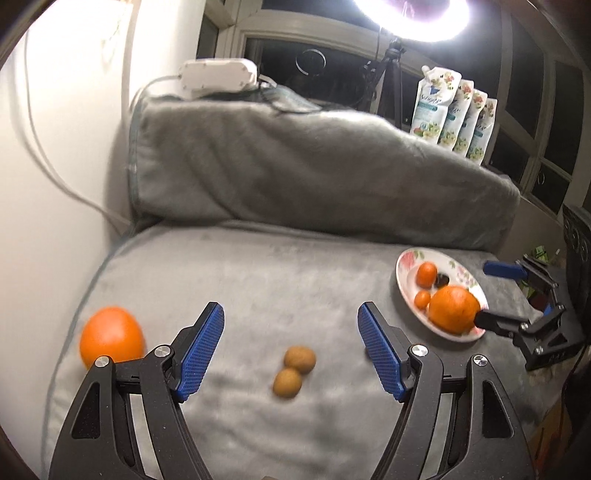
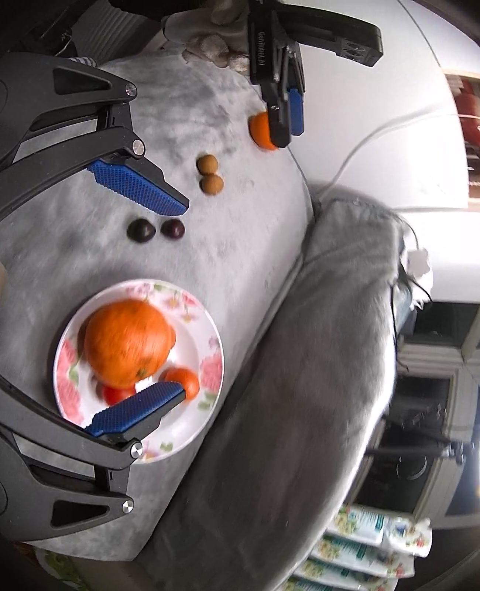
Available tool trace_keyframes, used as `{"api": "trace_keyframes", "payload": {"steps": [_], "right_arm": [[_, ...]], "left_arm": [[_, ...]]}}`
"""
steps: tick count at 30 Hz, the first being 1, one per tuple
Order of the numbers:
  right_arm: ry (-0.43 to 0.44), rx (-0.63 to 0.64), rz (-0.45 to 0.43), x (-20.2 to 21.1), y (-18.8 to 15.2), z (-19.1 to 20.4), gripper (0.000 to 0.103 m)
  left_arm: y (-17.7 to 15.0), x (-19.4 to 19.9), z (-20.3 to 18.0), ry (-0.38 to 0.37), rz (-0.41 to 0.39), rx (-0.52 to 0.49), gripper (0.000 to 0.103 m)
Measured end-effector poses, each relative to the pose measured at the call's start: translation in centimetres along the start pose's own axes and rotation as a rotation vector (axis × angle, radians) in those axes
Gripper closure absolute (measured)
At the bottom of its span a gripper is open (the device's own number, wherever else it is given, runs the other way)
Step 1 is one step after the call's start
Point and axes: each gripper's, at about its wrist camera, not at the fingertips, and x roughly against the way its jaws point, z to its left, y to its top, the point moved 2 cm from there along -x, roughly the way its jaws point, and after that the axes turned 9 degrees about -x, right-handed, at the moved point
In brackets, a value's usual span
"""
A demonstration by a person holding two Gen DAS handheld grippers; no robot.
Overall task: Organize fruits
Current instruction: 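Withdraw both tools from the plate toward the loose fruit, then grasp a dark plum with the right tool while the left tool grasps a brown round fruit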
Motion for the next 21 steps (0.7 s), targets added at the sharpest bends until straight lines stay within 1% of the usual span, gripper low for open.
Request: {"api": "trace_keyframes", "payload": {"steps": [3, 5, 7, 11, 12, 14, 15, 20, 21], "right_arm": [[0.023, 0.019, 0.038, -1.1, 0.2, 1.2, 0.01], [0.038, 0.031, 0.06, -1.8, 0.4, 1.9, 0.01], [0.056, 0.051, 0.094, -2.7, 0.5, 2.8, 0.017], [0.076, 0.078, 0.159, -4.4, 0.4, 3.9, 0.024], [0.079, 0.082, 0.174, -4.8, 0.3, 4.1, 0.026], [0.082, 0.09, 0.201, -5.7, 0.3, 4.5, 0.032], [0.085, 0.093, 0.218, -6.2, 0.3, 4.7, 0.035], [0.088, 0.111, 0.278, -8.0, 0.1, 5.2, 0.042], [0.087, 0.116, 0.287, -8.3, 0.0, 5.2, 0.045]], "left_arm": [[-1.5, -0.6, 0.4, -0.011, 0.042, 0.027, 0.029], [-2.2, -1.0, 0.2, -0.011, 0.069, 0.004, 0.032], [-2.9, -1.4, 0.1, -0.01, 0.095, -0.011, 0.039], [-4.1, -2.2, 0.3, -0.042, 0.136, 0.011, 0.047], [-4.4, -2.4, 0.4, -0.05, 0.146, 0.019, 0.051], [-4.7, -2.8, 0.5, -0.053, 0.159, 0.018, 0.053], [-4.9, -3.0, 0.5, -0.052, 0.166, 0.015, 0.056], [-5.3, -3.9, 0.6, -0.067, 0.188, 0.013, 0.058], [-5.3, -4.1, 0.5, -0.071, 0.192, 0.008, 0.059]]}}
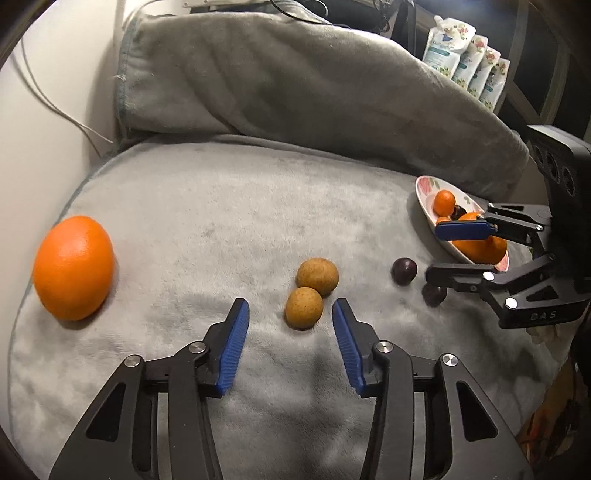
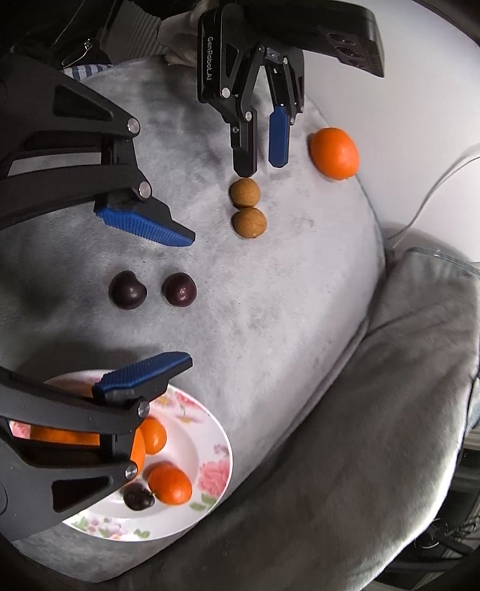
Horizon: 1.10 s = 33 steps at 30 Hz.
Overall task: Organize fruits
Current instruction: 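Grasp a dark plum with the right tool while the left tool grasps a brown round fruit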
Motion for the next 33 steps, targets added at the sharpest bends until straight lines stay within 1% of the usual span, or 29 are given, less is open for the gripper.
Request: {"api": "trace_keyframes", "payload": {"steps": [4, 10, 14, 16, 18, 22, 28, 33], "right_arm": [[-0.006, 0.012, 0.031, -1.1, 0.1, -0.1, 0.05], [-0.015, 0.037, 0.064, -2.4, 0.3, 0.0, 0.057], [-0.019, 0.045, 0.083, -3.0, 0.4, 0.2, 0.061], [-0.017, 0.047, 0.092, -3.2, 0.5, 0.3, 0.065], [-0.016, 0.052, 0.104, -3.5, 0.5, 0.5, 0.066], [-0.013, 0.053, 0.114, -4.0, 0.5, 0.5, 0.075], [-0.003, 0.046, 0.116, -4.2, 0.2, 0.3, 0.078], [-0.002, 0.041, 0.107, -4.1, 0.2, 0.3, 0.078]], "left_arm": [[0.0, -0.8, -0.4, -0.013, 0.018, -0.02, 0.061], [0.2, -1.7, -0.3, -0.02, 0.031, -0.024, 0.063], [0.1, -2.0, -0.2, -0.023, 0.039, -0.027, 0.064], [0.0, -2.1, -0.3, -0.025, 0.043, -0.031, 0.064], [0.1, -2.4, -0.3, -0.027, 0.047, -0.032, 0.064], [0.2, -2.6, -0.3, -0.024, 0.057, -0.036, 0.069], [0.3, -2.8, -0.3, -0.03, 0.061, -0.045, 0.078], [0.4, -2.6, -0.4, -0.028, 0.056, -0.044, 0.08]]}}
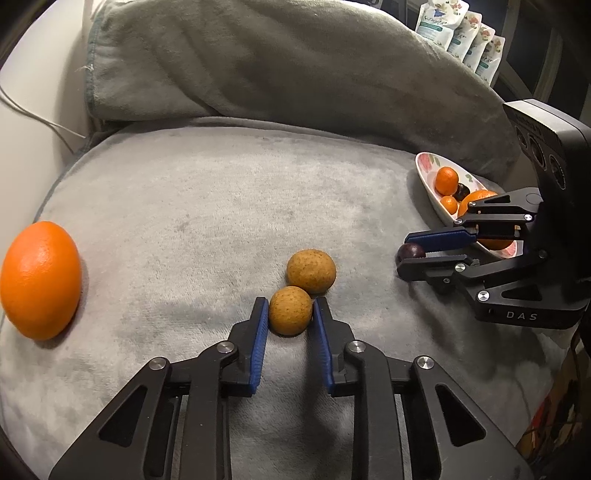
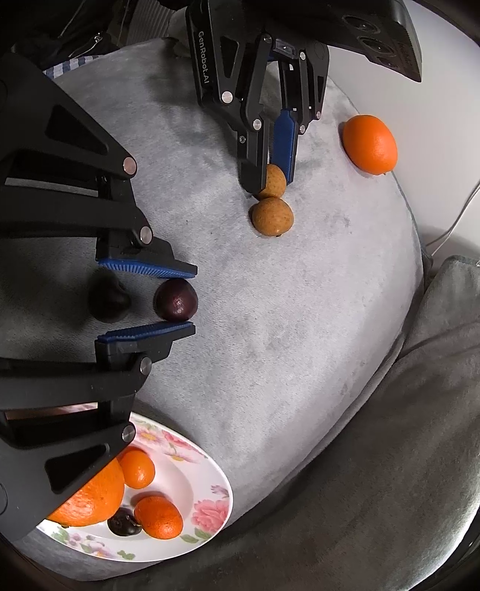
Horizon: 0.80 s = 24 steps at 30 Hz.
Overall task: Organize fruits
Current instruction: 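Grasp a dark plum with the right tool while the left tool grasps a brown round fruit, then carry the plum with the right tool while the left tool carries the brown fruit onto the plate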
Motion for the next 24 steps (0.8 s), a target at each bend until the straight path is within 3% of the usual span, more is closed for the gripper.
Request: {"api": "trace_keyframes", "payload": {"steps": [24], "right_arm": [[0.017, -0.064, -0.158, 5.8, -1.8, -0.7, 0.078]], "left_arm": [[1.8, 4.2, -2.3, 0.029, -0.117, -0.015, 0.08]]}}
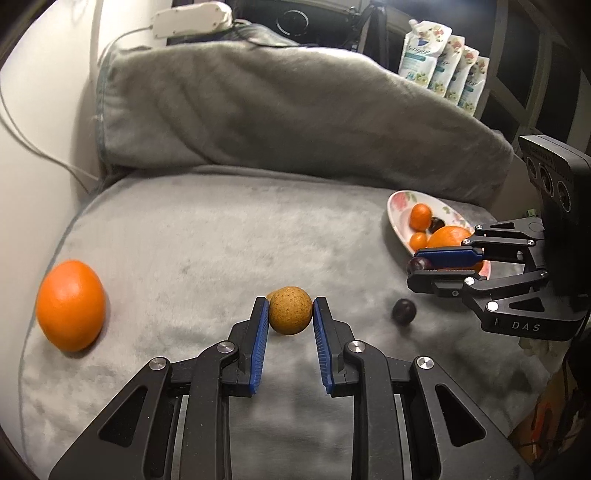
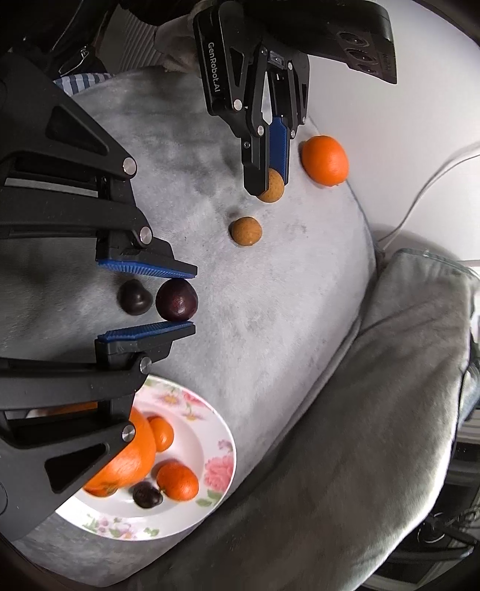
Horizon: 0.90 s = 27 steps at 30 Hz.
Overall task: Organize fruits
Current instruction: 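Carry the plum with the right tool while the left tool carries the brown fruit onto the plate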
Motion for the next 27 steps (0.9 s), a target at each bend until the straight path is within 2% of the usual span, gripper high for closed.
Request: {"api": "trace_keyframes", "payload": {"steps": [10, 27], "right_arm": [[-0.011, -0.054, -0.072, 3.1, -0.9, -2.0, 0.078], [-0.057, -0.197, -0.175, 7.2, -2.6, -7.8, 0.078]], "left_arm": [[1.7, 0.6, -2.2, -0.021, -0.043, -0.029, 0.08], [5.0, -0.4, -6.7, -0.074, -0.086, -0.098, 0.08]]}}
